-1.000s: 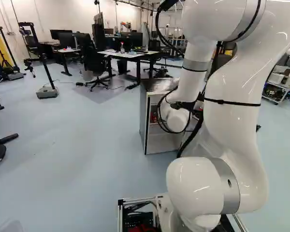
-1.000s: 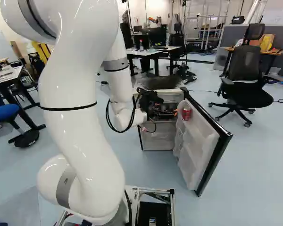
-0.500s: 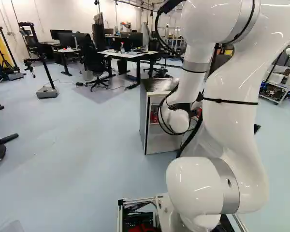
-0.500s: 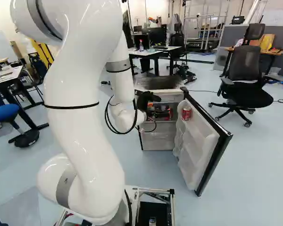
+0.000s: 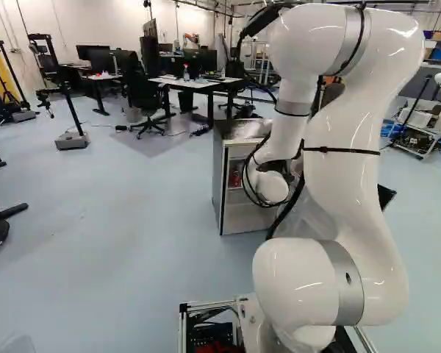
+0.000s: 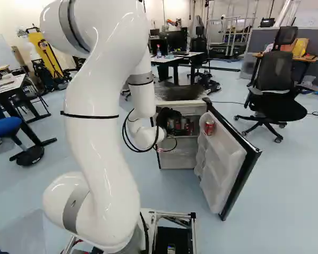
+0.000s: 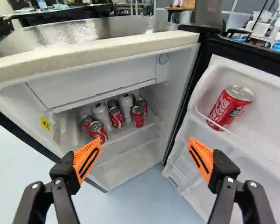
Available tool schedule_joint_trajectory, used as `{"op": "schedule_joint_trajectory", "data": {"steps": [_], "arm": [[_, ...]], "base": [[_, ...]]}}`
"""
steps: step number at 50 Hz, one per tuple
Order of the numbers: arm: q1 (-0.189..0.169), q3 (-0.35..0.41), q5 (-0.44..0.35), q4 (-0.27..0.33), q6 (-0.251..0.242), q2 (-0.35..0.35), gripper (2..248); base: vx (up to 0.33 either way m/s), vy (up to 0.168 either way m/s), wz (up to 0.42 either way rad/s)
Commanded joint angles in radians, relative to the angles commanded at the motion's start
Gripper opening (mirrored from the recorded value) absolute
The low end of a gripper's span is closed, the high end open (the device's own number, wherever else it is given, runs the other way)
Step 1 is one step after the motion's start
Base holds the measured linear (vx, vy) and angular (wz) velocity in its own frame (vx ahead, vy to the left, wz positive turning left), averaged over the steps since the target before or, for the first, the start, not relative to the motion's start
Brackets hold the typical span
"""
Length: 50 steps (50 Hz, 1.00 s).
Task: Grab a drink from the fridge
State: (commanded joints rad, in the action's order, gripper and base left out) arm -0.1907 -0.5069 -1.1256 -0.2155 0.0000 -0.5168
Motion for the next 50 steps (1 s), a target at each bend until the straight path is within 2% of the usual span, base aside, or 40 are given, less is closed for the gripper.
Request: {"op": "schedule_joint_trajectory", "data": {"steps": [12, 34, 50], "arm": [[-0.002, -0.020, 0.003, 0.068, 0.000, -0.043, 247], [-0.002, -0.053, 0.003, 0.228, 0.000, -0.118, 247], [-0.009, -0.083, 0.003, 0.287, 0.000, -0.176, 247]], "base": [[0.000, 0.000, 0.000], [0.000, 0.000, 0.000], [0.000, 0.000, 0.000]]}}
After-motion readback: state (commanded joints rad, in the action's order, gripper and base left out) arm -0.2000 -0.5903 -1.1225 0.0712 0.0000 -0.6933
